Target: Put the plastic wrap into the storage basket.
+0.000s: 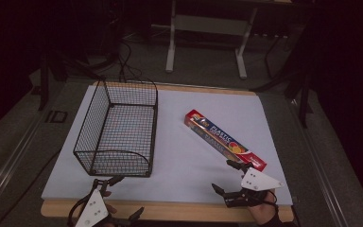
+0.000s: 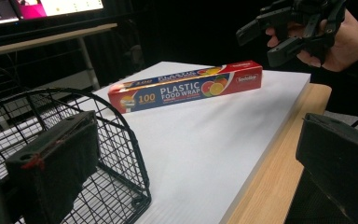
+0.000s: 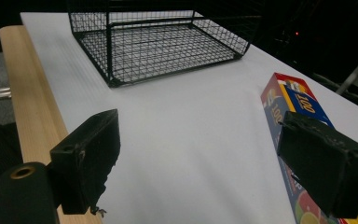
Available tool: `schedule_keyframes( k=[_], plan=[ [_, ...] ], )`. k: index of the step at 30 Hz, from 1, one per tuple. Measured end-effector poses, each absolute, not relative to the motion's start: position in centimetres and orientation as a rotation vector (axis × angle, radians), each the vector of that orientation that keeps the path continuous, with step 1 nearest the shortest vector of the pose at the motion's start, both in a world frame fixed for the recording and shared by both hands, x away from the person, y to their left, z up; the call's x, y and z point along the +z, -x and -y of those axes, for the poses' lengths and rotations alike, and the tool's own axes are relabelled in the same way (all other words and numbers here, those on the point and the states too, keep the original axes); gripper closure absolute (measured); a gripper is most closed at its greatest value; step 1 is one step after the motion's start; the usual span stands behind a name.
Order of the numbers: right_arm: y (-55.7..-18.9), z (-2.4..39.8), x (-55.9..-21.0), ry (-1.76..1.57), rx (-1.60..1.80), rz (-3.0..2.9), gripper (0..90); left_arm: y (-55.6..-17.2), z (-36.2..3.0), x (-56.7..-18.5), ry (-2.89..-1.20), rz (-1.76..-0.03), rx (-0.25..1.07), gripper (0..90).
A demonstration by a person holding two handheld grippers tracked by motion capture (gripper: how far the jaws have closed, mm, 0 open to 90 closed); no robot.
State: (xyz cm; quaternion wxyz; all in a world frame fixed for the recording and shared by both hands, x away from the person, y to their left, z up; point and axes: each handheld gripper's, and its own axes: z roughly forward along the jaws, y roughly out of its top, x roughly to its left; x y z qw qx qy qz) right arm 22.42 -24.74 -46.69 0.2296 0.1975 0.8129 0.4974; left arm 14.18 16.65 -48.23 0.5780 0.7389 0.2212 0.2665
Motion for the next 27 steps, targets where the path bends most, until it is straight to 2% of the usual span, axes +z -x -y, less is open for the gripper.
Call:
schedule_keyframes(
  k=[17,27],
  plan=[
    [-22.1,23.5,-46.5,-0.51,1.261,-2.279,13.6,-14.2,-16.5,-48.2,-1.725,-0.52,0.63,0.2],
    [-23.1,23.4,-45.3,-0.529,1.3,-2.278,14.0,-14.0,-16.3,-48.2,-1.72,-0.511,0.628,0.2]
  ],
)
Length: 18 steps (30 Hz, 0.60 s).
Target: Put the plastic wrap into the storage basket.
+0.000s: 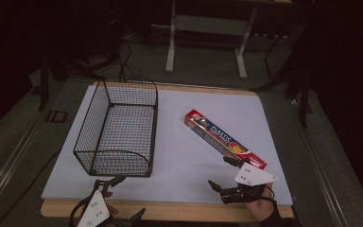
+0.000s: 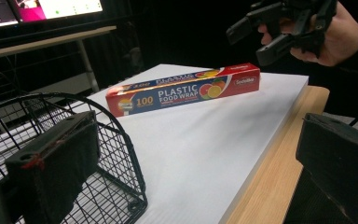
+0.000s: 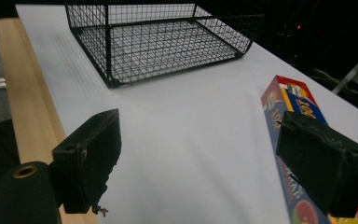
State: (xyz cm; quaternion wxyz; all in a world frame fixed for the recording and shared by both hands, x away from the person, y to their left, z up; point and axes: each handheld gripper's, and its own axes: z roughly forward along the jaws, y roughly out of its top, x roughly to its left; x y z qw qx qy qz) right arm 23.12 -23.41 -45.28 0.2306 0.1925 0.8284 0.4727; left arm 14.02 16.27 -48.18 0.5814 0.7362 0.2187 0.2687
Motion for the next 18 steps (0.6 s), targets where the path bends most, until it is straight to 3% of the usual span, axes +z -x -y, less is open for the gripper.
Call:
schedule_keyframes(
  k=[18],
  plan=[
    [-27.9,23.6,-44.4,-0.577,1.182,-2.3,10.2,-14.1,-16.4,-48.2,-1.721,-0.511,0.618,0.2]
  ],
)
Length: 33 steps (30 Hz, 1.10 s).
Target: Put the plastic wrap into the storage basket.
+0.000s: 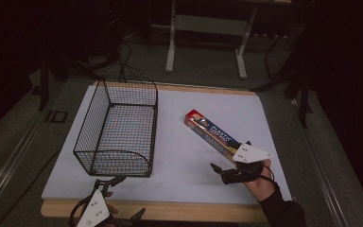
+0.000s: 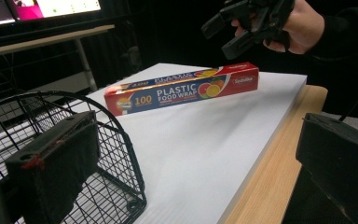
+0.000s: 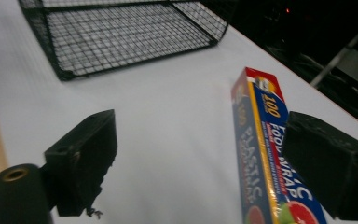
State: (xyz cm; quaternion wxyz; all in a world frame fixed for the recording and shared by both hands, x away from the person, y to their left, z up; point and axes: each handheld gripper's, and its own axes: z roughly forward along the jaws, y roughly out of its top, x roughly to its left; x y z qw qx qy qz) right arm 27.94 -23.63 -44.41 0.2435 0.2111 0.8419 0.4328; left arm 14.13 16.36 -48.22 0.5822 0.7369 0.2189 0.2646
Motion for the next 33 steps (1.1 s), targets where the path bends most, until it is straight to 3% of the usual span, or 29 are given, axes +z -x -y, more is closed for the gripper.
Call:
schedule_keyframes(
  k=[33],
  plan=[
    [-38.0,24.2,-45.8,-0.754,0.932,-2.485,9.8,-14.3,-16.4,-48.3,-1.723,-0.515,0.613,0.2]
  ],
)
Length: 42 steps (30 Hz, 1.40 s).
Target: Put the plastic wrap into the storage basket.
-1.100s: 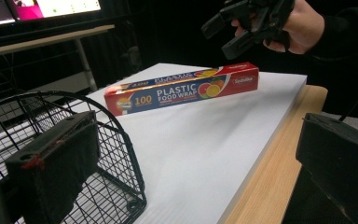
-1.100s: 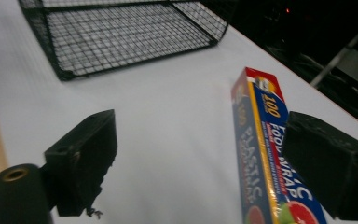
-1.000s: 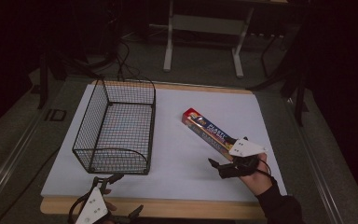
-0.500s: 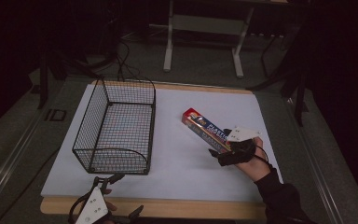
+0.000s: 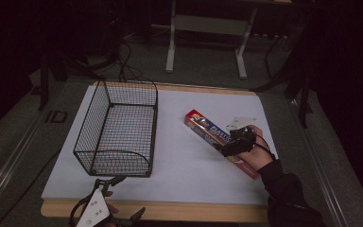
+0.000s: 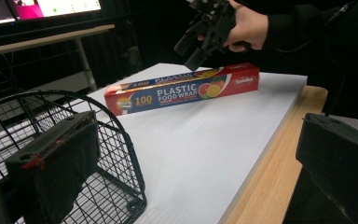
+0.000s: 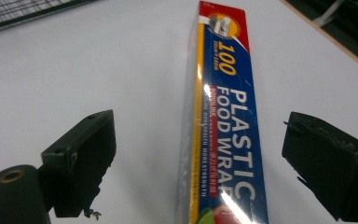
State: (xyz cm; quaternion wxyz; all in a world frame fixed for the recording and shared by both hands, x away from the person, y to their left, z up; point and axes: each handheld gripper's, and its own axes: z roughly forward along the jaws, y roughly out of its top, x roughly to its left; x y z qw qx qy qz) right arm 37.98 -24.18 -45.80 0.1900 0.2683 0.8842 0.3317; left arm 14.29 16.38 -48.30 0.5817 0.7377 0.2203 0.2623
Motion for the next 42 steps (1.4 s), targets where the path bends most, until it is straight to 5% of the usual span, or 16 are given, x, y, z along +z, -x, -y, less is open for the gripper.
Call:
schedule_keyframes(
  k=[22,32,42],
  plan=[
    [-42.7,23.9,-49.6,-0.948,0.659,-2.689,14.8,-14.4,-16.3,-48.4,-1.724,-0.513,0.611,0.2],
    [-44.4,22.6,-50.2,-1.0,0.394,-2.815,32.4,-14.4,-16.4,-48.3,-1.727,-0.51,0.61,0.2],
    [-44.9,21.6,-50.0,-1.042,0.245,-2.858,38.4,-14.4,-16.4,-48.3,-1.728,-0.511,0.611,0.2]
  ],
)
